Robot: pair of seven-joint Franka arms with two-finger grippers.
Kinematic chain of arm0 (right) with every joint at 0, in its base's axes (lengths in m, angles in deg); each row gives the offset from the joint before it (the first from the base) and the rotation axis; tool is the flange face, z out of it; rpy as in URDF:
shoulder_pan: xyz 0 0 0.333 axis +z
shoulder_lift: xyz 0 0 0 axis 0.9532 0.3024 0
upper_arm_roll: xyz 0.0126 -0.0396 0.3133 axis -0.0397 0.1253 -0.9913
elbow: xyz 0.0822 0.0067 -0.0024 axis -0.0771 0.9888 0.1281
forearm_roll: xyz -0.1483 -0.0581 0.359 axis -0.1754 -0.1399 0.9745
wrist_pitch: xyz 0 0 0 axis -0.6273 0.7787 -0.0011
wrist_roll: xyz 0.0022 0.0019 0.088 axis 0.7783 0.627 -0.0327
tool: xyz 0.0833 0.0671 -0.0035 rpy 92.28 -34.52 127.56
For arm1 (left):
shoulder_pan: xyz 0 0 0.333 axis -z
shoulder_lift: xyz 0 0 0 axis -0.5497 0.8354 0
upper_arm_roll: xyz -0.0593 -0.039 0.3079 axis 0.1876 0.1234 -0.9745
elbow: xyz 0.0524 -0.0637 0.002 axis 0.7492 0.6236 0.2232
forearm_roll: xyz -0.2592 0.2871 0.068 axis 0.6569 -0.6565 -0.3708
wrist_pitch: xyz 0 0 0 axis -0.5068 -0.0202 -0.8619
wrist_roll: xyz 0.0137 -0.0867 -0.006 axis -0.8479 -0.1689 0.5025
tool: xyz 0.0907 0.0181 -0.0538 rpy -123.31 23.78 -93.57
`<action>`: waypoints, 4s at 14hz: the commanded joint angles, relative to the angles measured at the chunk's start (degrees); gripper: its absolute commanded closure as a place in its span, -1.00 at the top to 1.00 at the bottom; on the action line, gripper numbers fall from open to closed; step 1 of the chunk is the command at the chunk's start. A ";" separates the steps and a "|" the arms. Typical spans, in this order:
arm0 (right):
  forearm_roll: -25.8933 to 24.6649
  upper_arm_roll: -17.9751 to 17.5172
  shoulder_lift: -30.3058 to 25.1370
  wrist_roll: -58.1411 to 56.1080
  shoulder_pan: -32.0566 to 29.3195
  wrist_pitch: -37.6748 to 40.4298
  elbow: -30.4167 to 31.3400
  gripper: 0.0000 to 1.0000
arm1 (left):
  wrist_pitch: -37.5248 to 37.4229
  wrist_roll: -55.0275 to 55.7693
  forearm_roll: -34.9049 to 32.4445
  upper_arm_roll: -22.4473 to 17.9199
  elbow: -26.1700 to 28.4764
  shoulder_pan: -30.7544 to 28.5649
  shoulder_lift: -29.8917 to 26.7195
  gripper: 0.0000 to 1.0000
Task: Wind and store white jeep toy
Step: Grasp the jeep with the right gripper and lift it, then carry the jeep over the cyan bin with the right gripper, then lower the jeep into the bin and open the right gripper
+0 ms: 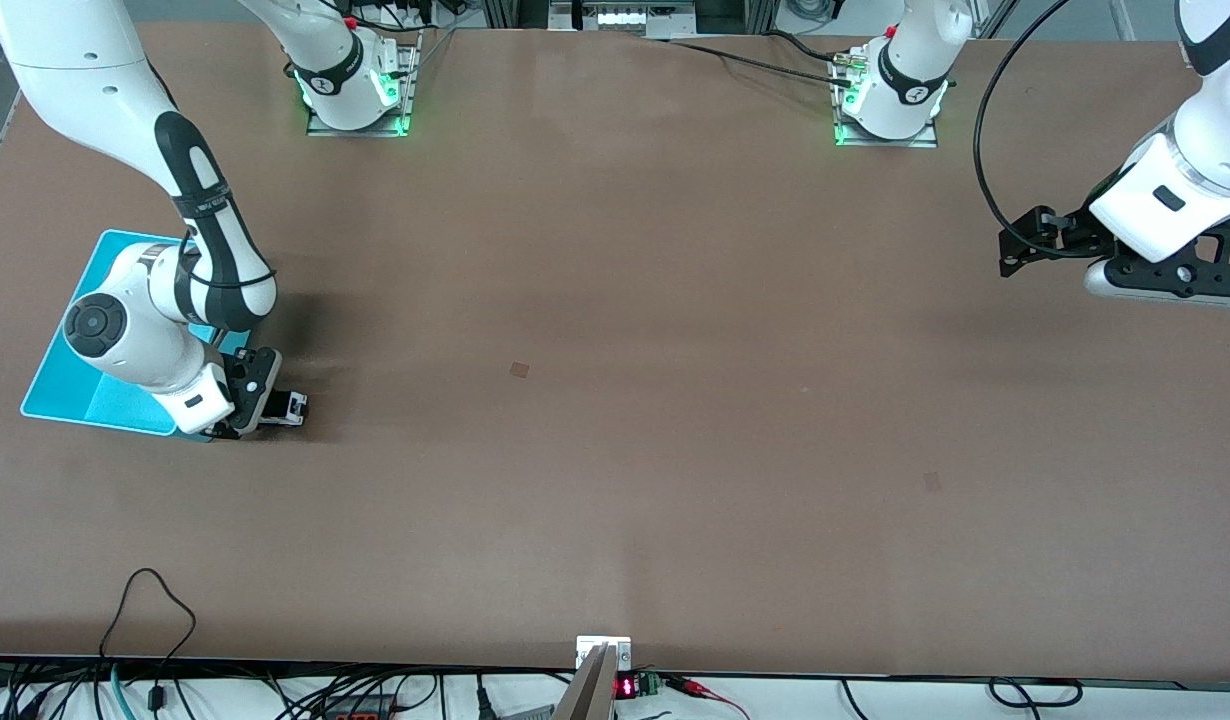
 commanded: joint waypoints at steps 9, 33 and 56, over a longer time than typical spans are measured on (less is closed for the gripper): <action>1.46 -2.46 -2.48 -2.51 -0.05 5.65 -9.95 -1.00 | -1.76 0.01 -1.28 0.13 -1.55 0.20 -0.02 1.00; -14.44 6.68 -13.46 79.41 -3.73 22.48 1.96 -1.00 | -4.40 0.01 -1.20 1.36 -1.64 0.11 -0.19 1.00; -13.74 4.84 -25.67 78.79 -2.78 8.82 13.15 1.00 | -4.13 0.01 -1.37 1.27 -1.73 0.11 -0.11 1.00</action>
